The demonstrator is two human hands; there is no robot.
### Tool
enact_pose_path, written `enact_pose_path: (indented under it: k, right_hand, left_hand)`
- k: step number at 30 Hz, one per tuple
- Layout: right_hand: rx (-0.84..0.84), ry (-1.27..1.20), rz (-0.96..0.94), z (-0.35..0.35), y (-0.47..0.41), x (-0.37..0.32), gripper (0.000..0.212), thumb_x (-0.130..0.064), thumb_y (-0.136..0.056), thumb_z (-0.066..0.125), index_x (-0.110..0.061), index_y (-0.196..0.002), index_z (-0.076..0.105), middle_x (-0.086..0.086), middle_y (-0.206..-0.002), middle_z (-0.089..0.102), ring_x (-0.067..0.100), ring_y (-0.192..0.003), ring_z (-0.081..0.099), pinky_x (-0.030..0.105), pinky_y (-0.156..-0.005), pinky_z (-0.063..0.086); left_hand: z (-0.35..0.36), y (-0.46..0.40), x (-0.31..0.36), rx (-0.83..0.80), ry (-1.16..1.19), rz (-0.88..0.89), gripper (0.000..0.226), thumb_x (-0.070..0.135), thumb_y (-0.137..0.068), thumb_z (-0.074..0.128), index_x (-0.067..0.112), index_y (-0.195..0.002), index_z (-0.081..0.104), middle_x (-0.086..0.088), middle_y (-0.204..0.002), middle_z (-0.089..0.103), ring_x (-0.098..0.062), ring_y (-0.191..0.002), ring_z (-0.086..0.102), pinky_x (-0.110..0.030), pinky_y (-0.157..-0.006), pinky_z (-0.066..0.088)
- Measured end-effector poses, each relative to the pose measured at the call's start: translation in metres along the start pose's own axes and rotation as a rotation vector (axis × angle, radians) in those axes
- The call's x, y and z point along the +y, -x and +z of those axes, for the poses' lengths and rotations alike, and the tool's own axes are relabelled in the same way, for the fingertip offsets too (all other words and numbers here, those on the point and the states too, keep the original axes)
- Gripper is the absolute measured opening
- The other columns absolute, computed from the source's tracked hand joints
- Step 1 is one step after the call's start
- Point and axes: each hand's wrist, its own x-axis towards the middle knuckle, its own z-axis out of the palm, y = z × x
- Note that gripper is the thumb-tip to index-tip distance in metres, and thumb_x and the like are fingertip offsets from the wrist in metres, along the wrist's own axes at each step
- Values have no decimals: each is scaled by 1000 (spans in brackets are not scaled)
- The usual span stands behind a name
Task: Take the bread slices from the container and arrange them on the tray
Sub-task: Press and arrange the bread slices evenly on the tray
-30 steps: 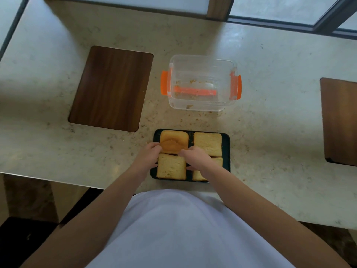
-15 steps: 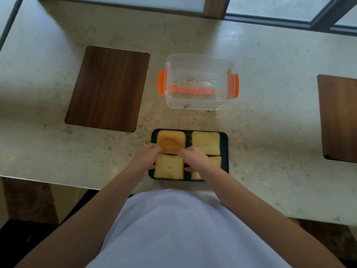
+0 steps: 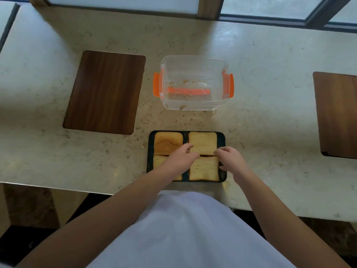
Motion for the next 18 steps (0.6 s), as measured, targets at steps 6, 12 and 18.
enact_pose_path:
  k: [6,12,18]
  right_hand:
    - [-60,46,24,-2,1,6,28,-29,-97,59,-14,-120,60,3,-101,63,8,-83,56,34,-79,57]
    - [-91,3,34,-5,-1,4,43,-28,-96,57,-12,-136,59,-5,-99,60,7,-91,57,33,-78,54]
    - [-96,16,24,-5,-1,6,43,-29,-97,57,-12,-137,58,-5,-99,60,9,-92,57,37,-82,57]
  left_hand:
    - [15,-14,2,31,-106,13,70,41,-91,51,32,-157,29,-7,-162,33,-18,-116,51,-32,-82,45]
    - [18,-19,6,34,-26,-19,66,34,-94,54,30,-156,32,15,-102,52,-3,-86,52,-33,-79,54]
    - [16,-22,9,39,22,-46,61,37,-97,53,28,-155,36,11,-106,54,-12,-99,53,-33,-83,51]
